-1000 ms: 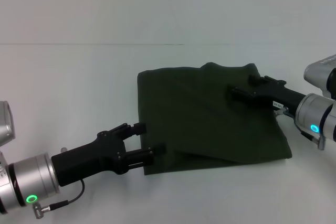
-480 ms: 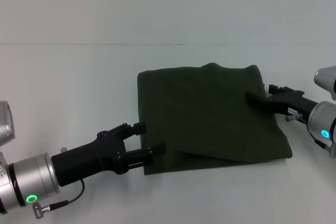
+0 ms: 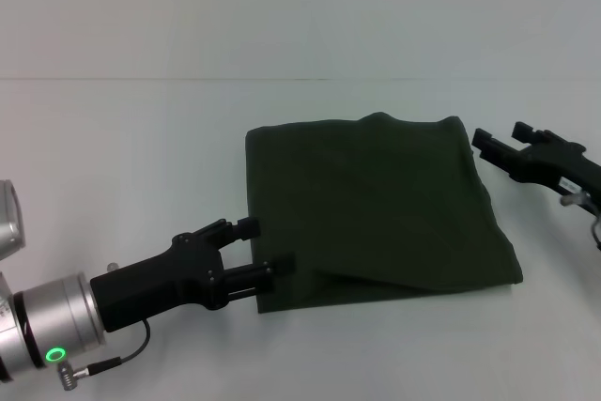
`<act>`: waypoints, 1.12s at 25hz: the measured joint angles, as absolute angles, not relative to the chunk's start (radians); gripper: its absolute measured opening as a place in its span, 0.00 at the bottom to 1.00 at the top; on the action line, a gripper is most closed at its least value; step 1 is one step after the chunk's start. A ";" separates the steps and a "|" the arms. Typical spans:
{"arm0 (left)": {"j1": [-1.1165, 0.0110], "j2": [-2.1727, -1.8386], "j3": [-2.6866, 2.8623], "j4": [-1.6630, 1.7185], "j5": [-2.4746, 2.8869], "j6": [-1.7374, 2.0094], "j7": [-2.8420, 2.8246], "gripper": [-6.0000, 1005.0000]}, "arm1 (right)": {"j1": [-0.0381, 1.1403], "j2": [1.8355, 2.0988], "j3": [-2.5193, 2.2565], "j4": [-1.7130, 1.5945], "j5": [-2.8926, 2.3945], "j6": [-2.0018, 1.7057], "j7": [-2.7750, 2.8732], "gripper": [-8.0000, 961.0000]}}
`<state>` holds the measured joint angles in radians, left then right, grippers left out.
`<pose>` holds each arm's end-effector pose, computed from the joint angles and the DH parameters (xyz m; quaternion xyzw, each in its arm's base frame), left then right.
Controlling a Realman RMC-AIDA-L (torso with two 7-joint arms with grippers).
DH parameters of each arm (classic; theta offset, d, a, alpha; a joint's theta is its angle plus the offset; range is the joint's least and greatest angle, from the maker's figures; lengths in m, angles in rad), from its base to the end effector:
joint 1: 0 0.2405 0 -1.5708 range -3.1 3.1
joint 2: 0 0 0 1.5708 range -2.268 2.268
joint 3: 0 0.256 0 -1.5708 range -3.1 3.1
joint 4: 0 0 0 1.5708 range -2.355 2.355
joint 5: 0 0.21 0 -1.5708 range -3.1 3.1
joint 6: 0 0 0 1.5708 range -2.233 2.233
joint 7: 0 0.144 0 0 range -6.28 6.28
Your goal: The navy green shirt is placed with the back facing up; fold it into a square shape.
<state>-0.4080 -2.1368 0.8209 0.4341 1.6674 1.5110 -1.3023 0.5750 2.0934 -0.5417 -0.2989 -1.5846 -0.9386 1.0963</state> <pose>-0.2699 0.2862 -0.0490 -0.8664 -0.3153 -0.3664 0.1251 0.3191 0.3778 -0.0168 -0.7900 0.3703 0.2696 0.4074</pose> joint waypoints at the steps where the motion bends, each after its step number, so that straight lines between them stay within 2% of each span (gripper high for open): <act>1: -0.408 -2.137 0.819 0.434 1.667 1.511 -1.302 0.93 | 0.553 2.092 -0.536 -0.312 -1.585 -0.994 1.094 0.81; 9: -0.411 -2.137 0.804 0.434 1.667 1.506 -1.302 0.93 | 0.406 2.096 -0.571 -0.316 -1.596 -1.267 0.962 0.81; 16: -0.410 -2.137 0.787 0.434 1.667 1.503 -1.302 0.93 | 0.395 2.096 -0.592 -0.201 -1.597 -1.214 0.790 0.81; 28: -0.400 -2.138 0.787 0.434 1.667 1.509 -1.302 0.93 | 0.392 2.095 -0.583 -0.194 -1.590 -1.061 0.780 0.81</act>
<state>-0.4000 -2.1384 0.7868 0.4341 1.6674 1.5087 -1.3023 0.3922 2.0952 -0.5831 -0.1940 -1.5903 -1.0607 0.7802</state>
